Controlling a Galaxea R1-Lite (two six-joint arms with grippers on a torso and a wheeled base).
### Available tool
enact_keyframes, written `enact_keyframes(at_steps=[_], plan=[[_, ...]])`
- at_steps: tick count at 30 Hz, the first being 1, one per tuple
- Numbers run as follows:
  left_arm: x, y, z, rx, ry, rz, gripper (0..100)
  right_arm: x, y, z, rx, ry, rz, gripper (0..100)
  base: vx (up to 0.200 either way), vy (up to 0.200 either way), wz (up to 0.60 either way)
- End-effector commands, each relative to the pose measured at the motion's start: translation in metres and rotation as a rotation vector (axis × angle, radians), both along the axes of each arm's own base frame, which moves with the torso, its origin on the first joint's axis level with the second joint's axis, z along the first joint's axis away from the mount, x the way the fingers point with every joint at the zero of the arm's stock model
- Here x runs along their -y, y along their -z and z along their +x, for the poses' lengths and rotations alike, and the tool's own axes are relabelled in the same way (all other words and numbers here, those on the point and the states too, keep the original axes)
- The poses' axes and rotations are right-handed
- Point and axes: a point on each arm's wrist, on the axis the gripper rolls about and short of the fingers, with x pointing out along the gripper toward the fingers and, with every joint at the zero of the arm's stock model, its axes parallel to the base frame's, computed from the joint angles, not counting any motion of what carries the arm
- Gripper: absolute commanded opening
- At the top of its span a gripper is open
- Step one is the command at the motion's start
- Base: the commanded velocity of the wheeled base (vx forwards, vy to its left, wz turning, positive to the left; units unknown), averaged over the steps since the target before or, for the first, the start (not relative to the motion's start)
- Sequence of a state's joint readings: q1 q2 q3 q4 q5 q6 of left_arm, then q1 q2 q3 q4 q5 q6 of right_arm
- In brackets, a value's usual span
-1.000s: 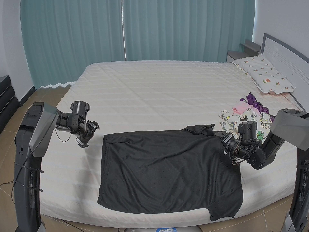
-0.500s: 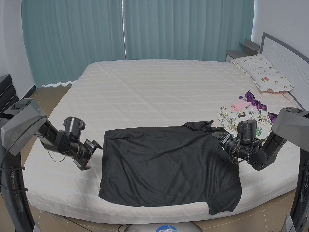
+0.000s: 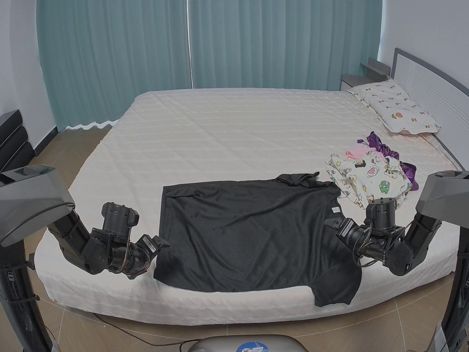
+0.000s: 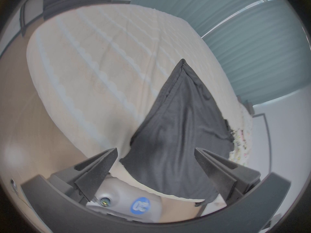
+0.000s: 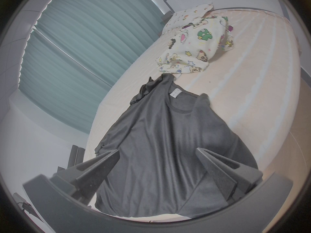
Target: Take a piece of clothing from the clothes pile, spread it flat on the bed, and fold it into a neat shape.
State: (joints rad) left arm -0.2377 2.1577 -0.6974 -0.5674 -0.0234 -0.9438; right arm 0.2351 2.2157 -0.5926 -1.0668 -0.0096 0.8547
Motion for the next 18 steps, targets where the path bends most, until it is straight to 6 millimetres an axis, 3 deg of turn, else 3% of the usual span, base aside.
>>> enact_keyframes(at_steps=[1, 18], plan=[[0.014, 0.024, -0.003, -0.046, 0.043, 0.072, 100, 0.003, 0.008, -0.007, -0.036, 0.001, -0.002, 100, 0.0, 0.0, 0.0], [0.025, 0.037, 0.005, -0.01, 0.074, 0.141, 100, 0.004, 0.007, -0.006, -0.017, 0.006, 0.003, 100, 0.0, 0.0, 0.0]])
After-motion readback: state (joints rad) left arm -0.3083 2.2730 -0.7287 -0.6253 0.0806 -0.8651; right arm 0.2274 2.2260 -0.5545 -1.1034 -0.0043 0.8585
